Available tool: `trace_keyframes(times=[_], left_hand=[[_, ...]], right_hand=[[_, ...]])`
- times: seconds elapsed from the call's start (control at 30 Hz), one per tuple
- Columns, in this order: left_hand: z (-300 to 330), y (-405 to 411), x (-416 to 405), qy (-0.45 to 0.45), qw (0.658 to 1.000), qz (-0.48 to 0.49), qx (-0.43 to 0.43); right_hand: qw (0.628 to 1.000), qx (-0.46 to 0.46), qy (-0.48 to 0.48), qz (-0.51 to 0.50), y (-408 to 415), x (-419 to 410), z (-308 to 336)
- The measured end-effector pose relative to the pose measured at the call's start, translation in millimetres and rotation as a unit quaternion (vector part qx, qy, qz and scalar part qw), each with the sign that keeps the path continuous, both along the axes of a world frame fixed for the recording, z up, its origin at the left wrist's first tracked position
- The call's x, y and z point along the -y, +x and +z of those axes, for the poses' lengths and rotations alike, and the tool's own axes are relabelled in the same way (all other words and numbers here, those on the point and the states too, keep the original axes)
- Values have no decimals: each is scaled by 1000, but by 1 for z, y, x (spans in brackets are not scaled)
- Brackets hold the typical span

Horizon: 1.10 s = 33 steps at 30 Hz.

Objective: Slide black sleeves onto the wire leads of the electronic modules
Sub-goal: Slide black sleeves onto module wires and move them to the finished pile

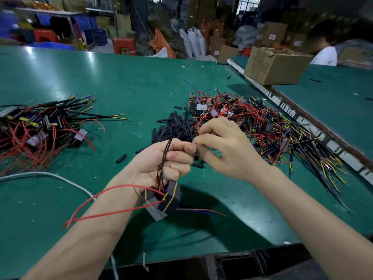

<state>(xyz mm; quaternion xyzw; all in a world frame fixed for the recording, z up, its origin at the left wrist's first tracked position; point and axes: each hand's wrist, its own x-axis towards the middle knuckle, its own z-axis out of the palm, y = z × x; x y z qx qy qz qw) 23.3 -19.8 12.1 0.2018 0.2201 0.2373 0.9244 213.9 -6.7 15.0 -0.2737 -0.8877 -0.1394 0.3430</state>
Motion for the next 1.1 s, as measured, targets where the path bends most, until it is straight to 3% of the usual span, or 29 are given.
trace_keyframes(times=[0.07, 0.1, 0.13, 0.2, 0.23, 0.3, 0.33, 0.4, 0.47, 0.5, 0.57, 0.63, 0.73, 0.93, 1.0, 1.1], left_hand=[[-3, 1, 1, 49, 998, 19, -44], [-5, 0, 3, 123, 986, 38, -106], [-7, 0, 5, 190, 967, 50, -162], [-9, -1, 8, 273, 932, 59, -230], [-10, -2, 9, 283, 925, 67, -243], [-10, -7, 7, 255, 934, 101, -230], [-11, -11, 4, 232, 942, 120, -209], [-13, -21, -3, 192, 956, 146, -165], [-15, -32, -8, 155, 968, 157, -116], [-16, -37, -10, 138, 974, 158, -88], [-18, -43, -12, 120, 978, 163, -43], [-21, -44, -14, 117, 974, 191, -25], [-27, -40, -17, 109, 955, 277, -2], [-34, -27, -9, 177, 910, 358, -116], [-37, -23, -5, 212, 895, 365, -143], [-40, -14, 2, 285, 869, 344, -214]], right_hand=[[984, -37, -171, 27, -3, 5, 2], [945, -84, -314, 20, -6, 8, 3], [872, -143, -468, 17, -8, 12, 5], [675, -220, -704, 32, -11, 15, 3], [616, -242, -749, 41, -12, 15, -2], [570, -283, -770, 35, -13, 13, -8], [585, -299, -753, 24, -15, 13, -12], [682, -264, -682, -18, -15, 15, -19], [816, -101, -567, -55, -10, 17, -26], [848, -5, -528, -55, -8, 18, -30], [854, 119, -506, -36, -3, 22, -38], [847, 152, -508, -39, -3, 25, -42], [880, 167, -438, -73, -4, 25, -45], [888, 163, -393, -177, 13, 11, -38], [886, 125, -405, -188, 20, 6, -31], [895, -54, -409, -171, 23, -1, -27]])
